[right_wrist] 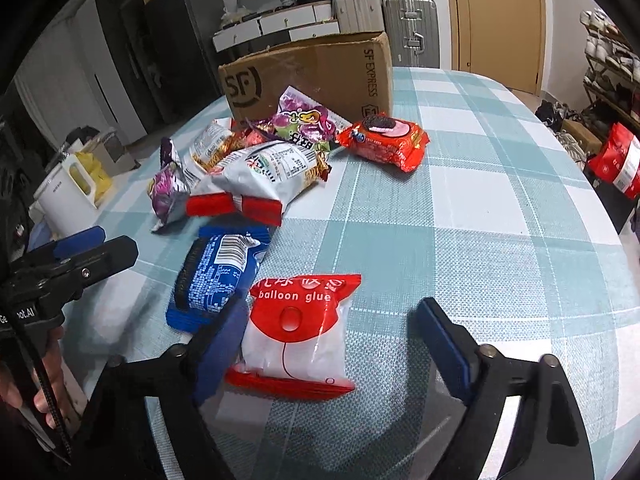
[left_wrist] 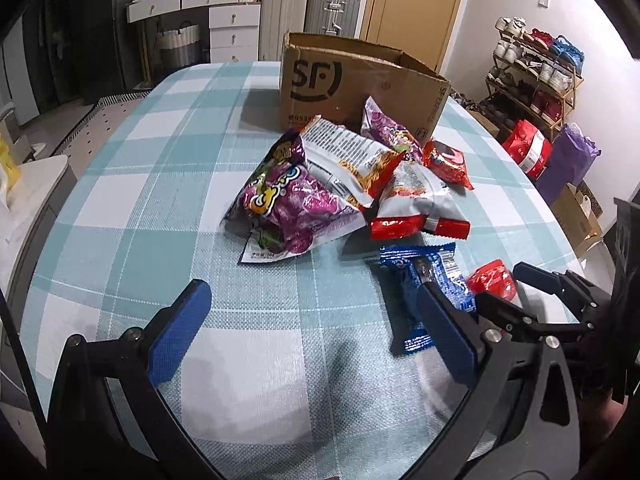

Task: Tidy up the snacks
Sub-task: 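Grasp the red balloon glue packet with the right gripper while the left grasps the blue packet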

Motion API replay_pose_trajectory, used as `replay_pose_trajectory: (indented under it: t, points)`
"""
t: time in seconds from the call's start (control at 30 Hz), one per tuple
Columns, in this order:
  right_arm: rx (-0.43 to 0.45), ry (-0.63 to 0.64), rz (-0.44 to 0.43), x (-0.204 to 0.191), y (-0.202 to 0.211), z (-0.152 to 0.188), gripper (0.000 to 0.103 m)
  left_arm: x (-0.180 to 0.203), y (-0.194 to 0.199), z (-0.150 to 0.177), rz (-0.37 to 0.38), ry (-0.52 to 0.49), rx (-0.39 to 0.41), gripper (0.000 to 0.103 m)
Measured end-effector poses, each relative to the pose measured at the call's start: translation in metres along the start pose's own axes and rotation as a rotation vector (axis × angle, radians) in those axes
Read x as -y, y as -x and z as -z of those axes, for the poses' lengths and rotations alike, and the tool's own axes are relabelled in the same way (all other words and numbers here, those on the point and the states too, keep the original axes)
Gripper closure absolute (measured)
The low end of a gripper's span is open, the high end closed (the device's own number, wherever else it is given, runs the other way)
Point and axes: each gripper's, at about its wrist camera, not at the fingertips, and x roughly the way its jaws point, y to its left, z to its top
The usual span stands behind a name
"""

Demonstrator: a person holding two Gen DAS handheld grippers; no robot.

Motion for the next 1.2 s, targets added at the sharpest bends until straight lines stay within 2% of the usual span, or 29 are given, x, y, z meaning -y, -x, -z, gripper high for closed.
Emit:
replay_pose_trajectory:
  t: [0.03, 0.07, 0.13, 0.17, 0.23, 0.4, 0.8, 1.2]
  points:
    - [-0.001, 0.012, 0.007, -0.001, -0.001, 0.0, 0.025, 0.0, -0.001, 0.0, 0.0, 0.001, -0.003, 0.001]
    - [-0.002, 0.025, 0.016, -0.003, -0.002, 0.0, 0.027, 0.0, -0.002, 0.001, 0.0, 0.002, -0.005, 0.001]
    - [-0.001, 0.056, 0.034, -0.006, -0.003, 0.001, 0.047, 0.0, -0.003, 0.002, -0.003, 0.002, -0.008, 0.001]
    - [0.003, 0.088, 0.046, -0.01, -0.003, 0.002, 0.053, 0.0, -0.003, 0.003, -0.005, 0.002, -0.011, 0.001]
    - [0.011, 0.125, 0.048, -0.014, -0.003, 0.004, 0.058, -0.001, -0.005, 0.004, -0.003, 0.005, -0.017, 0.001]
    - [0.041, 0.061, 0.0, -0.004, 0.003, 0.006, 0.06, 0.001, -0.005, 0.006, -0.005, 0.0, -0.021, 0.001]
    - [0.079, 0.041, -0.018, 0.002, 0.016, 0.005, 0.06, 0.014, -0.007, 0.009, 0.015, -0.025, -0.042, 0.001]
    - [0.116, 0.002, -0.015, 0.015, 0.034, 0.006, 0.06, 0.037, -0.027, 0.002, 0.027, -0.064, -0.078, 0.001]
